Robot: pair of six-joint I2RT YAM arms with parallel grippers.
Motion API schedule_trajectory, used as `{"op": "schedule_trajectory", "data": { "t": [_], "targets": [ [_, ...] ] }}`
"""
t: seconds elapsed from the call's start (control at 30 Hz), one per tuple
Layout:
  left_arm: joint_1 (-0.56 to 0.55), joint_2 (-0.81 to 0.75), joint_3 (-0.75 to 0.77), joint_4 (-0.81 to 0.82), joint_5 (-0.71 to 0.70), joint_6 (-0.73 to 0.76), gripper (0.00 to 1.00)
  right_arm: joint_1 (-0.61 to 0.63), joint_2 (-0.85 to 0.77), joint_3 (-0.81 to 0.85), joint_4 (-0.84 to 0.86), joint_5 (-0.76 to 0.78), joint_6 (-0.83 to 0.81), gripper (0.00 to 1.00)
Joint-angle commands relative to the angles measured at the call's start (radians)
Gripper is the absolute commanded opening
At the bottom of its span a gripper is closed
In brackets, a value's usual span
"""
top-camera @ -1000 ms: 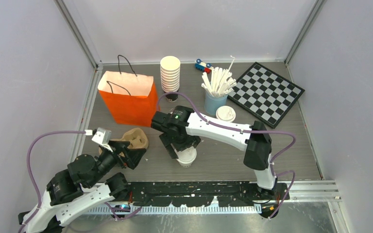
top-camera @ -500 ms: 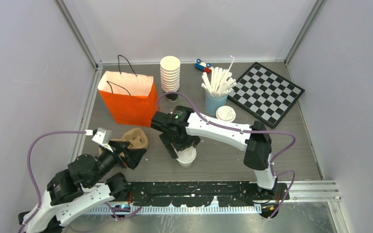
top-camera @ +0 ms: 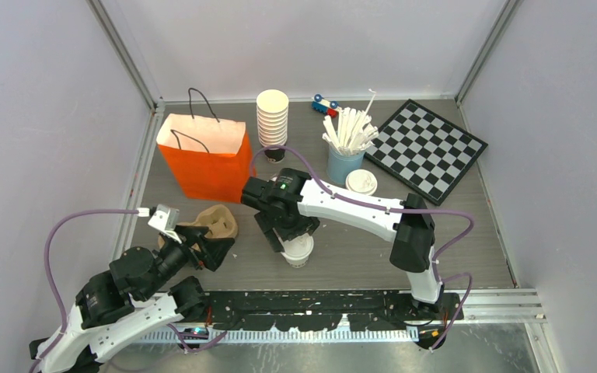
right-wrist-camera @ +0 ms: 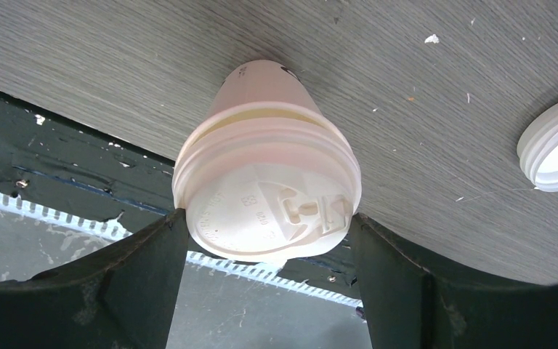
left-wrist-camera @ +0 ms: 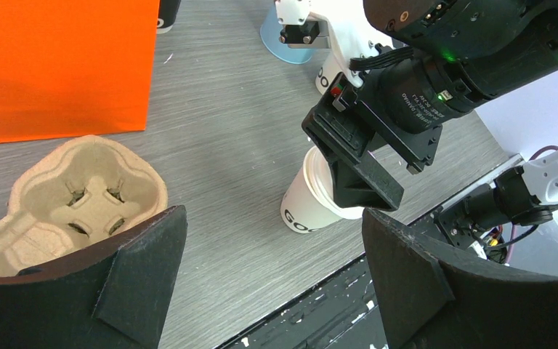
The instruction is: Pack the takeout coffee
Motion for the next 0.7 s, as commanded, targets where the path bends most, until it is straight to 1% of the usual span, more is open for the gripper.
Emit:
{"op": "schedule_trajectory", "data": {
  "t": [0.0, 0.13, 0.3, 0.67],
  "targets": [
    [0.001, -0.008, -0.003, 0.025, -0.014, 0.019, 0.92, -0.006, -0.013, 0.042, -0.013, 0.002, -0.010, 0.82],
    [0.001, -0.008, -0.003, 0.026, -0.014, 0.020, 0.92, -0.004, -0.017, 0.044, -0.020, 0.000, -0.008, 0.82],
    [0.001, -0.008, -0.005, 0.028, -0.014, 0.020, 0.92, -0.005, -0.041, 0.038, -0.041, 0.003, 0.002, 0.79],
    [0.002, -0.007, -0.006, 0.030, -0.009, 0.023, 0.91, -0.004, -0.016, 0.041, -0.018, -0.017, -0.027, 0.81]
  ]
}}
